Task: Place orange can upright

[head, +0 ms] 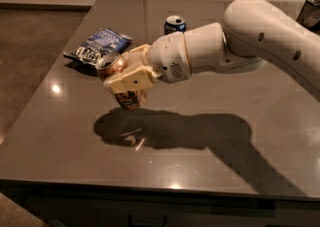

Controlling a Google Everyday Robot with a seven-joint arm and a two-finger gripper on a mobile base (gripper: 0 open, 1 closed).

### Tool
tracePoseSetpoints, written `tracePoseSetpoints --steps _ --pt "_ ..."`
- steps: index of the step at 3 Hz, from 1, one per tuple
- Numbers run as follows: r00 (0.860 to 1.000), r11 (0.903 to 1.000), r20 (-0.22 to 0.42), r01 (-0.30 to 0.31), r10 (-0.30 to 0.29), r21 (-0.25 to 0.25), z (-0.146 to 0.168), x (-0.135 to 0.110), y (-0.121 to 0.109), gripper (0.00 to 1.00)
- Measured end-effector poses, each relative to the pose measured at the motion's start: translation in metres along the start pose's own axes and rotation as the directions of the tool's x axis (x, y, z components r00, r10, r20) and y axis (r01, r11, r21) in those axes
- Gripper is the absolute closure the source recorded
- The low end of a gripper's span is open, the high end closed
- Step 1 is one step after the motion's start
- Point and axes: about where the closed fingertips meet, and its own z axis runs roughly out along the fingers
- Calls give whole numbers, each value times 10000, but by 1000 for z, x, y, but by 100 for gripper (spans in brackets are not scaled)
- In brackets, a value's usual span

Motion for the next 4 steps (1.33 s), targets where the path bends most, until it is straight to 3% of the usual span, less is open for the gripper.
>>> tracePoseSetpoints --steps 2,4 --pt "9871 9999 1598 -122 103 110 6 11 -12 100" --pt "9693 9999 2456 98 -113 72 10 18 -15 100"
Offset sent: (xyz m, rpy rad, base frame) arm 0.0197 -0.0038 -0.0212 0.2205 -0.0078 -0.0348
